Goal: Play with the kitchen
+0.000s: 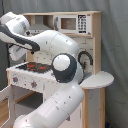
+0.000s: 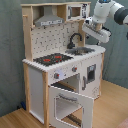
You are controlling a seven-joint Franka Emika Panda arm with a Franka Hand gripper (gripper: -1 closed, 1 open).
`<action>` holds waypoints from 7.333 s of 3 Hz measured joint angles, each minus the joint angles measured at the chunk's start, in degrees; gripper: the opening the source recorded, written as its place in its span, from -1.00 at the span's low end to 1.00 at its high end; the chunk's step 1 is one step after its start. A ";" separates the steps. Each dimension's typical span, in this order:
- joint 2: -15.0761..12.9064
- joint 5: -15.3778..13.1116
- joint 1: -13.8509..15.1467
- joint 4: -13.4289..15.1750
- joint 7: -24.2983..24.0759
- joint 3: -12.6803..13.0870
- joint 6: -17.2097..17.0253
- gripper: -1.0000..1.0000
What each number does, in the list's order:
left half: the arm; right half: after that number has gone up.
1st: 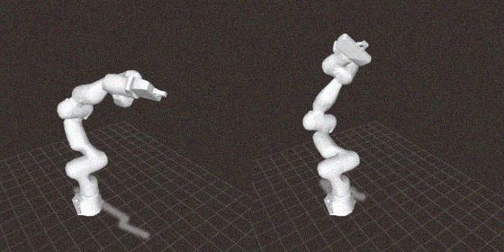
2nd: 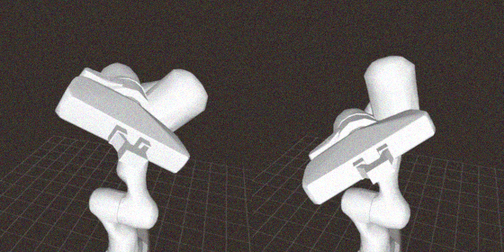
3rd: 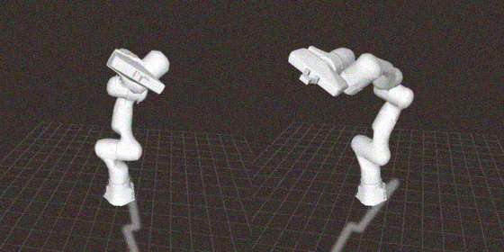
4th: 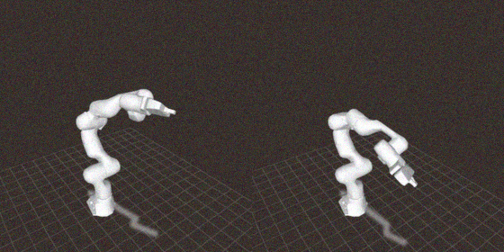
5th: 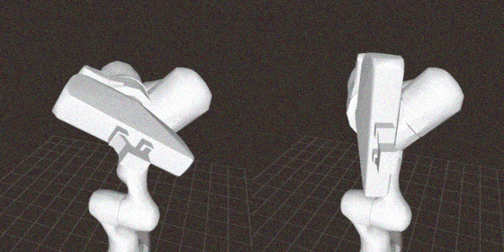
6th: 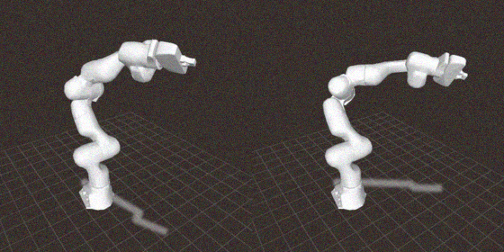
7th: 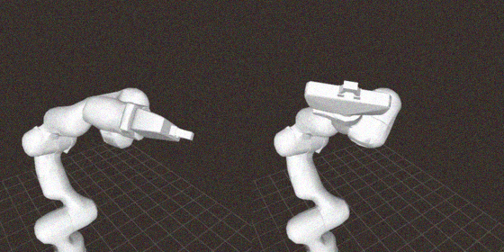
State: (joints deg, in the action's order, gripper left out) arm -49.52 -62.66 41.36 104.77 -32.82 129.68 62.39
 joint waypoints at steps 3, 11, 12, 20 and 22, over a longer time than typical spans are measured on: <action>12.51 0.00 -12.23 -0.03 -1.97 -2.29 0.05 1.00; 42.98 -0.03 -31.08 5.30 7.72 -25.73 22.27 1.00; 47.21 -0.02 -31.05 6.16 9.48 -26.16 25.72 1.00; 84.21 2.85 -9.19 -1.90 16.69 -12.13 45.84 1.00; 91.37 3.52 -2.59 -9.48 18.42 -7.18 45.56 1.00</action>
State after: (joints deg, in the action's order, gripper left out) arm 41.85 -59.14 38.77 95.29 -14.40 122.50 107.94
